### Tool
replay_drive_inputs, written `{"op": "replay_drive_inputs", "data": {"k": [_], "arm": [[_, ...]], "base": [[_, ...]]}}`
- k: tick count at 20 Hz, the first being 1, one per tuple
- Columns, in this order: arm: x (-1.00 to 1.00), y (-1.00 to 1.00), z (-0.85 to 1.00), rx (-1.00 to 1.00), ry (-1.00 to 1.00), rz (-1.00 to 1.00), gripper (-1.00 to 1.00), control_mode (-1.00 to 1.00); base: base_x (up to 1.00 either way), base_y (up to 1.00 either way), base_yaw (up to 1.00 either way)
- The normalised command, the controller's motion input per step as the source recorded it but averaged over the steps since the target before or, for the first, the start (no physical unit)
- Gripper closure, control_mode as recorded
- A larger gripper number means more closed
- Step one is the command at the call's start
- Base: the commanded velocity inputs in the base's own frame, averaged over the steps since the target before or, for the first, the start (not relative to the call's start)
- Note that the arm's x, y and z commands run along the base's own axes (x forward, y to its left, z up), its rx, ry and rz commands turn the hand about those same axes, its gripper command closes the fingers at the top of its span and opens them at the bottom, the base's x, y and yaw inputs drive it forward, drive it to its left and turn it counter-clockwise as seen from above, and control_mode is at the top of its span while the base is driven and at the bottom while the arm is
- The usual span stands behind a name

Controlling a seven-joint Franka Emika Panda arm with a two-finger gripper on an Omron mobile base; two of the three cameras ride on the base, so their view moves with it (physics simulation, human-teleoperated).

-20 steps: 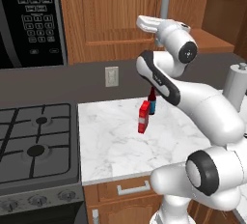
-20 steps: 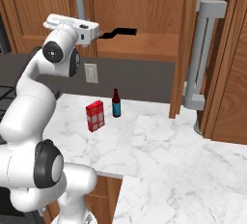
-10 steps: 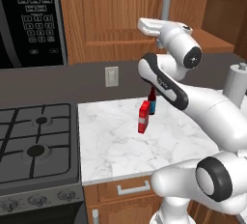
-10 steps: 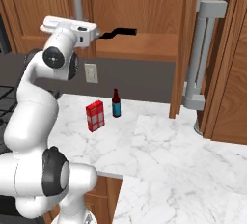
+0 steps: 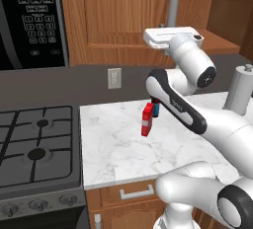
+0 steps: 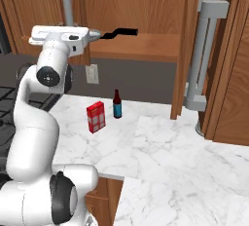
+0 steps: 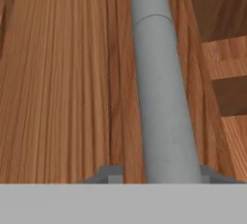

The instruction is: Pick the pan from the cabinet and place it on the stove. Then turn on the stove burner for the pan.

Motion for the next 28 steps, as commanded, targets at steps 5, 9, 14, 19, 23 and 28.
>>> {"op": "replay_drive_inputs", "data": {"k": [5, 9, 14, 19, 23, 28], "arm": [[-0.77, 0.72, 0.00, -0.06, -0.06, 0.00, 1.00, -1.00], [-0.79, 0.77, 0.00, -0.04, -0.03, 0.00, 1.00, -1.00], [-0.80, 0.80, 0.00, -0.04, -0.01, 0.00, 1.00, -1.00], [-0.84, 0.68, -0.03, -0.02, -0.03, 0.01, -1.00, -1.00], [-0.58, 0.15, 0.00, 0.00, -0.05, 0.00, -1.00, -1.00], [-0.12, -0.09, 0.00, 0.03, -0.02, 0.00, -1.00, -1.00]], "base": [[0.00, 0.00, 0.00], [0.00, 0.00, 0.00], [0.00, 0.00, 0.00], [0.00, 0.00, 0.00], [0.00, 0.00, 0.00], [0.00, 0.00, 0.00]]}}
